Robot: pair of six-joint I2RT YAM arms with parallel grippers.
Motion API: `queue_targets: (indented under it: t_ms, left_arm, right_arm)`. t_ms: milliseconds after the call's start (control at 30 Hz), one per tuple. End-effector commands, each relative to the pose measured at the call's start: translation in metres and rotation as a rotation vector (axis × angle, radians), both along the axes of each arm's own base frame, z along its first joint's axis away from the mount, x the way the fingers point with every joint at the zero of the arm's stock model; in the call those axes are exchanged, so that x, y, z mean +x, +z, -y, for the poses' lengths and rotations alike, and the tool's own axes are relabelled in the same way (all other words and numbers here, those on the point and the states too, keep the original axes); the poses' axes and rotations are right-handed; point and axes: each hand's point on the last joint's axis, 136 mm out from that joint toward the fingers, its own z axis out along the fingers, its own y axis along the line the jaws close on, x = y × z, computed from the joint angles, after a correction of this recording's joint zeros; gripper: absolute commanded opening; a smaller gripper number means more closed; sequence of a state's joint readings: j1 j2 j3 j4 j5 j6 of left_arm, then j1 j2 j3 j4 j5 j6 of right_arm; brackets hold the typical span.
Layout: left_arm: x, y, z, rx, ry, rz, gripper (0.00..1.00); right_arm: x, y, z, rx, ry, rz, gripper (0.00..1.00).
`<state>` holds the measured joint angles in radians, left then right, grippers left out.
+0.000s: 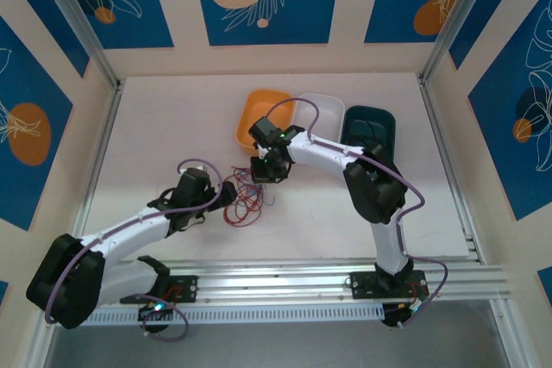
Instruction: Untangle the cables
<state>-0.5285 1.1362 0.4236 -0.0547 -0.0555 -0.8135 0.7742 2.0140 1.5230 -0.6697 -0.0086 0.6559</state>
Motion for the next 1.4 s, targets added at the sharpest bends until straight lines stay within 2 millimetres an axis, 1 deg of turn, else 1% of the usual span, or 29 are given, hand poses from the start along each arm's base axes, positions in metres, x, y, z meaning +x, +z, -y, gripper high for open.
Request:
queue_targets:
  t_ms: [0, 233, 600, 933, 1167, 1367]
  left_arm:
    - [0.001, 0.001, 0.005, -0.035, -0.001, 0.004, 1.00]
    - [0.001, 0.000, 0.006, -0.039, -0.005, 0.004, 1.00]
    - [0.002, -0.001, 0.008, -0.052, -0.007, 0.002, 1.00]
    - [0.002, -0.004, 0.008, -0.052, -0.002, -0.006, 1.00]
    - [0.002, -0.005, 0.008, -0.050, 0.003, -0.010, 1.00]
    - [0.001, -0.003, 0.008, -0.057, 0.002, -0.005, 1.00]
  right_arm:
    - [-0.006, 0.044, -0.008, 0.058, 0.040, 0.073, 0.00]
    - [-0.012, 0.086, -0.012, 0.111, 0.078, 0.180, 0.00]
    - [-0.022, 0.159, -0.016, 0.228, 0.143, 0.373, 0.00]
    - [-0.024, 0.204, -0.011, 0.301, 0.181, 0.498, 0.00]
    - [-0.024, 0.244, -0.007, 0.335, 0.218, 0.607, 0.00]
    - [-0.020, 0.265, -0.005, 0.326, 0.233, 0.665, 0.00]
